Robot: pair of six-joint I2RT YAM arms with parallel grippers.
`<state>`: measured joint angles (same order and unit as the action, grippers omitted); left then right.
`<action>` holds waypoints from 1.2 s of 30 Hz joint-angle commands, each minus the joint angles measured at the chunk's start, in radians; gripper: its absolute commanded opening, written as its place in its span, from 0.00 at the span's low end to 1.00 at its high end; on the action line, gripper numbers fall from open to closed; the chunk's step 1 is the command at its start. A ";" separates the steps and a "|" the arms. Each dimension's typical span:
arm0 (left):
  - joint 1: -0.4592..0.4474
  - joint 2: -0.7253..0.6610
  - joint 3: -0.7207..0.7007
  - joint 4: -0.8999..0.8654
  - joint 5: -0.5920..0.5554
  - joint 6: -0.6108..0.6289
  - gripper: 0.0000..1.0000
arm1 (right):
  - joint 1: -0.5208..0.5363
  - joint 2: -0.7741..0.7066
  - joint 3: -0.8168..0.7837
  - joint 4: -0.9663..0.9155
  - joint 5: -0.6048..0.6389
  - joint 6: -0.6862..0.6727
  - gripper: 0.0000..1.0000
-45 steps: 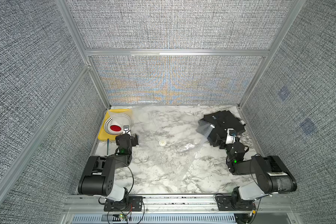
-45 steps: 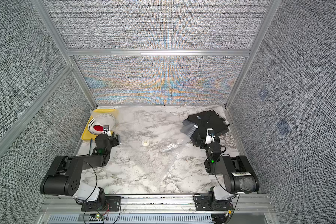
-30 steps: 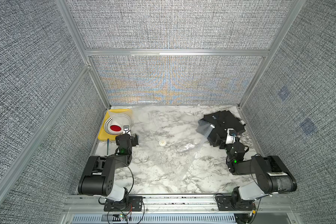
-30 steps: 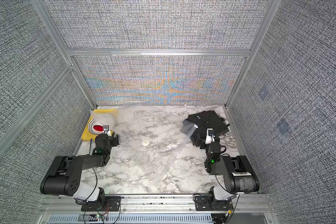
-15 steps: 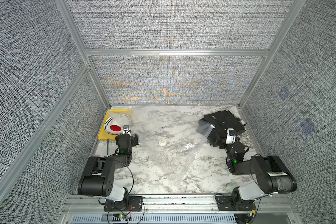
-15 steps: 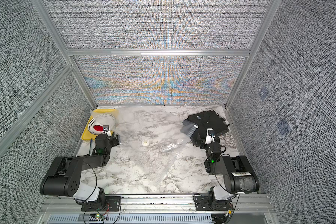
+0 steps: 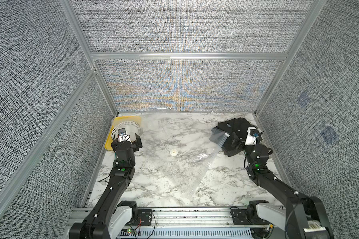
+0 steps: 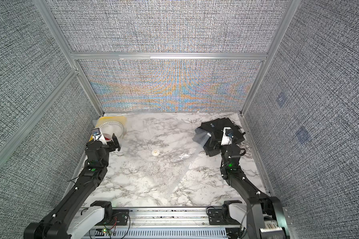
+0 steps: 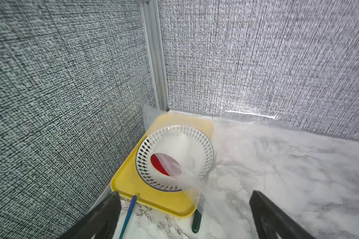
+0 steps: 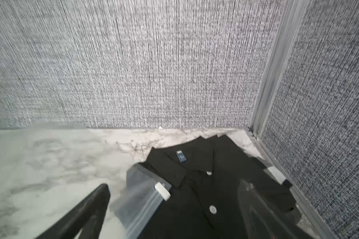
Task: Place the folded shirt into the vacuum bag
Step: Open the vacuum bag at the center of the board.
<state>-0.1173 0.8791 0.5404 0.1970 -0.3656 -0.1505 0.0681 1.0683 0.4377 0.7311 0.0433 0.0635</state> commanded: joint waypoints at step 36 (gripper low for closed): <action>-0.429 0.380 0.387 -0.454 0.401 -0.317 1.00 | -0.157 -0.151 -0.048 -0.528 -0.441 0.494 0.99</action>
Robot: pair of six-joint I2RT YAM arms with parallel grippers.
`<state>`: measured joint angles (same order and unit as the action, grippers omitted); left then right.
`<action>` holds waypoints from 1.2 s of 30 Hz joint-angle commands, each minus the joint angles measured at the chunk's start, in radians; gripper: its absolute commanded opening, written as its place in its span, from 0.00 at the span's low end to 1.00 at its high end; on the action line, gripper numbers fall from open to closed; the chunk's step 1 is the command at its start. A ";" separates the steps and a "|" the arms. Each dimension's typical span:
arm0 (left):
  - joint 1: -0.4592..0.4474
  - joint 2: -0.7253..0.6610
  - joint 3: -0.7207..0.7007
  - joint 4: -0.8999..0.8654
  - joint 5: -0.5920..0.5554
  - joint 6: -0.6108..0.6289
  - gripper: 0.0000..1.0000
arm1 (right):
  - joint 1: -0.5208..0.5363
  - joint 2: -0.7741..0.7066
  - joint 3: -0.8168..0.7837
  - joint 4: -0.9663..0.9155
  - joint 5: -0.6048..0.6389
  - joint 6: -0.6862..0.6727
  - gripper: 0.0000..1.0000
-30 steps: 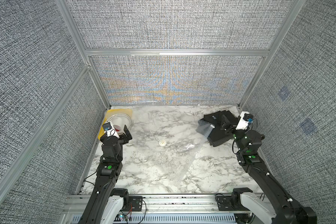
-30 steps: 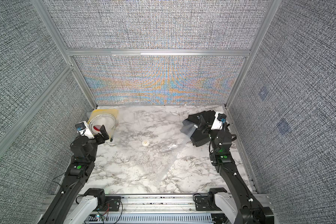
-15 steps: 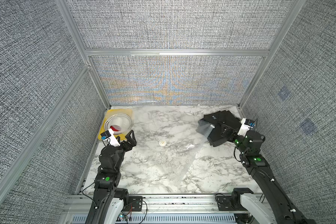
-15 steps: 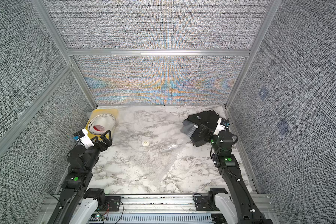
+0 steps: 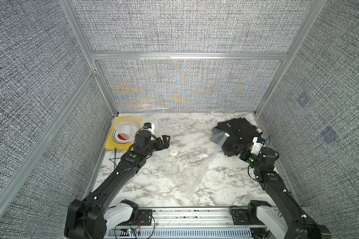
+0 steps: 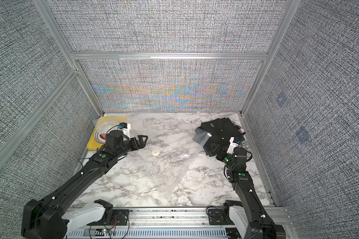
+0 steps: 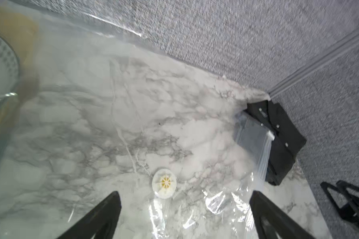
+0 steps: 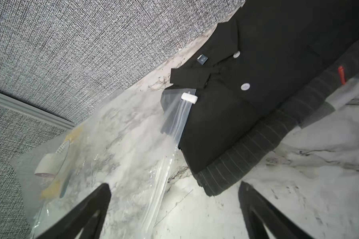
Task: Place the folded shirt into the vacuum bag
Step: Open the vacuum bag at the center of the board.
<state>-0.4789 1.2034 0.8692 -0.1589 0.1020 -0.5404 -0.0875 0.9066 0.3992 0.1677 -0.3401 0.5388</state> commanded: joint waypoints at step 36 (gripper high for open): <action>-0.501 0.888 0.861 -0.510 -0.200 0.313 1.00 | 0.088 0.357 -0.135 0.285 -0.299 0.167 0.52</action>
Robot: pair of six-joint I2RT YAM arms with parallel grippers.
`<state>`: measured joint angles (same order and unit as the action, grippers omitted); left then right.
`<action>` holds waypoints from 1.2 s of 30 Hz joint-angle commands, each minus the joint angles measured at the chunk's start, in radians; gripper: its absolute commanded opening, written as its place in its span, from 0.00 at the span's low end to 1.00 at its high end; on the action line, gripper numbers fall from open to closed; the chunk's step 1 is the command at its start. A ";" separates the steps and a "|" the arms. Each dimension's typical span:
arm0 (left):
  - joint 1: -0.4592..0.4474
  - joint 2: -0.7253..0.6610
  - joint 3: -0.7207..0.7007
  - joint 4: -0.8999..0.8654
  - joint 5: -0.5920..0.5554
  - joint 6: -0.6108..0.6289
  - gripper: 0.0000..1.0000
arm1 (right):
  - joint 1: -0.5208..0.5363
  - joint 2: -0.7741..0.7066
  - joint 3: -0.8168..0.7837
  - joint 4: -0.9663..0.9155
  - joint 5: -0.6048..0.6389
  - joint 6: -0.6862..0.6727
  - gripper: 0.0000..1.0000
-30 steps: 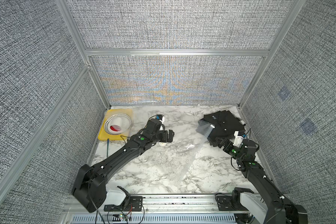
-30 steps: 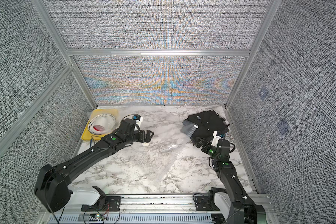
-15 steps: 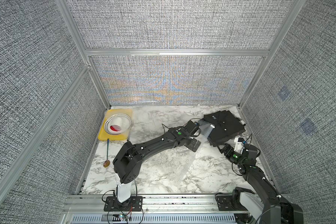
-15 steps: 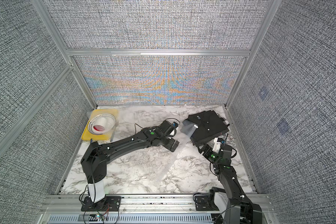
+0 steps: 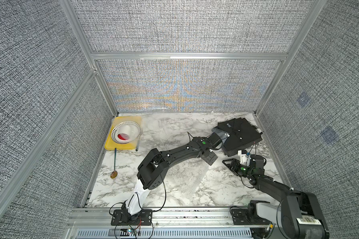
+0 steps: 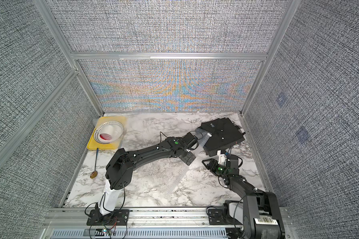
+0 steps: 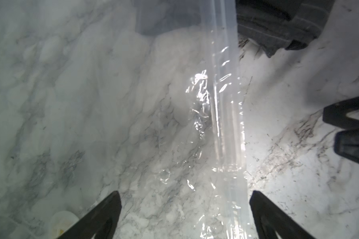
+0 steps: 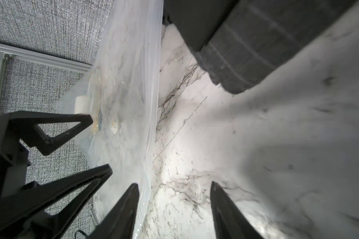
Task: Place the folded shirt into the vacuum bag
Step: Open the vacuum bag at the center of the board.
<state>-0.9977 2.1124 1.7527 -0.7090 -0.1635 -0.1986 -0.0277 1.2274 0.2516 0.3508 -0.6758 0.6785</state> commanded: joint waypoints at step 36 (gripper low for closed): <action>0.169 -0.036 -0.257 0.249 0.440 -0.034 0.65 | 0.205 0.375 0.157 0.281 0.097 0.089 0.39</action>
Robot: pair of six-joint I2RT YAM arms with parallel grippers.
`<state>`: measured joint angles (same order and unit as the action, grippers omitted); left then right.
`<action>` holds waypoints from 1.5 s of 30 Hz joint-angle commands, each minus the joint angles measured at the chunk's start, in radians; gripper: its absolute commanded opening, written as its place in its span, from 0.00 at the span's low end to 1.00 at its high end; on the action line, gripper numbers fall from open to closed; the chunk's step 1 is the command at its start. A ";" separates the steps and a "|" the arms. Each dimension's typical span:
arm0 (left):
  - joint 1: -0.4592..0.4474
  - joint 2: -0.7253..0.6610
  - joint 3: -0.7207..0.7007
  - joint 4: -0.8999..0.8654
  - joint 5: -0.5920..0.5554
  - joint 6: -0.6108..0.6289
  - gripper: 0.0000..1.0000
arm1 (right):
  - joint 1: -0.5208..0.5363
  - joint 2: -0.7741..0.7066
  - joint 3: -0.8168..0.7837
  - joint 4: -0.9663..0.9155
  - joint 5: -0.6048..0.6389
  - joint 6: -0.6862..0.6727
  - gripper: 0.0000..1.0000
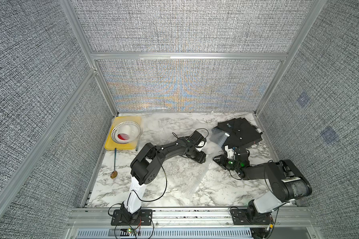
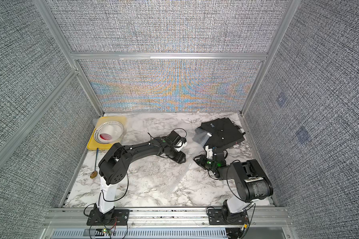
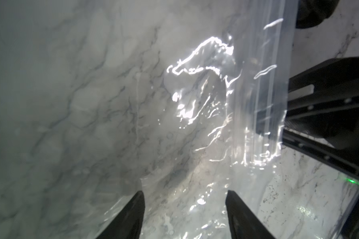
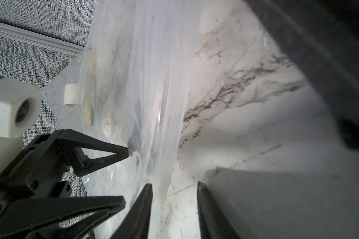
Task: Place the folded shirt into the vacuum bag
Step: Open the vacuum bag at the center of the board.
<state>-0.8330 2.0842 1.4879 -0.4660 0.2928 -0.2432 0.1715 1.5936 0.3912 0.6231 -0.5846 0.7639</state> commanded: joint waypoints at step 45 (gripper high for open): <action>-0.064 -0.083 0.153 -0.134 -0.448 0.029 0.45 | 0.112 -0.032 0.150 -0.124 0.076 0.003 0.00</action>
<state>-0.9127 2.0132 1.6379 -0.6041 -0.1745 -0.1879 0.2810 1.5597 0.5404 0.5461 -0.5251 0.7906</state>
